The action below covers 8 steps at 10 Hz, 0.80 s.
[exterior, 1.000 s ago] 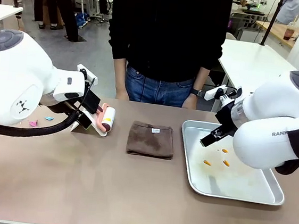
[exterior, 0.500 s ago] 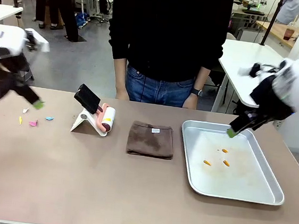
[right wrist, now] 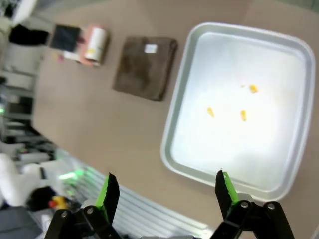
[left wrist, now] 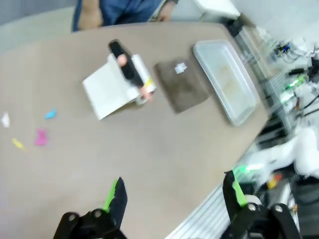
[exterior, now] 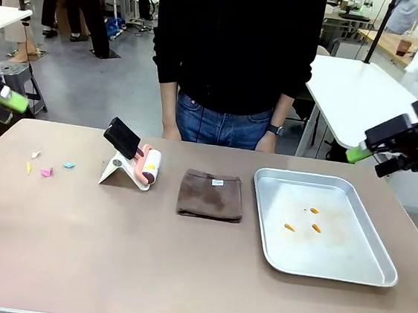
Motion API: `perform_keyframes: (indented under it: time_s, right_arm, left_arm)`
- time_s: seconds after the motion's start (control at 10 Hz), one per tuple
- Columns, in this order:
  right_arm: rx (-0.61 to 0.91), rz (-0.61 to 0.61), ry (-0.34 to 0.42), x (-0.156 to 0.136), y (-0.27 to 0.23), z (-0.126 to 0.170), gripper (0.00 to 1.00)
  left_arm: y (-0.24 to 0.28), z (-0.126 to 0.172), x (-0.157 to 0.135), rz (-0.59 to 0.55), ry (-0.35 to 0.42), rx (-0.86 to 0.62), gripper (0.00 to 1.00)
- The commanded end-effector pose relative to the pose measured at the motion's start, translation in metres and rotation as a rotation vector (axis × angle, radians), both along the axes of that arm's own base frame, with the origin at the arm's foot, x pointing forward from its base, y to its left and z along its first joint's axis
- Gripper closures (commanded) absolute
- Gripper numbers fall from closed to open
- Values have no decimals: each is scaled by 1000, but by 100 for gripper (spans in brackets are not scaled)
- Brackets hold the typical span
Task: Clean the surface of the table.
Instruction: Hold the Lint Roller with your left hand and the towel with your right hand.
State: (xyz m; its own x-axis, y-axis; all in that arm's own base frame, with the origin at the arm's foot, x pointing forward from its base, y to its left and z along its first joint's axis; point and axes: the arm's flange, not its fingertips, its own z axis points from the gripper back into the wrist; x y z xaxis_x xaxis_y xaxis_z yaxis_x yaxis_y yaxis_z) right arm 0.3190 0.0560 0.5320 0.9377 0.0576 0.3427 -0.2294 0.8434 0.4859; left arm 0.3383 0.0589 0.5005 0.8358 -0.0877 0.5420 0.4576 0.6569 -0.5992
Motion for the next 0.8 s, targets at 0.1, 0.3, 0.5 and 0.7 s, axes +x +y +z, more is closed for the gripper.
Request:
perform_keyframes:
  time_s: [0.1, 0.3, 0.5, 0.7]
  right_arm:
    - [354, -112, 13, -21, -70, -12, 0]
    - [506, -245, -32, -42, -128, -15, 0]
    - [574, -380, 30, -48, -185, -30, 0]
    - [659, -479, 115, -49, -239, -58, 0]
  left_arm:
    - [20, -18, 18, -27, 1, -241, 0]
    - [43, -30, 23, -38, -24, -329, 0]
    - [56, -36, 22, -20, 0, -291, 0]
    - [83, -53, 20, 89, 85, -327, 0]
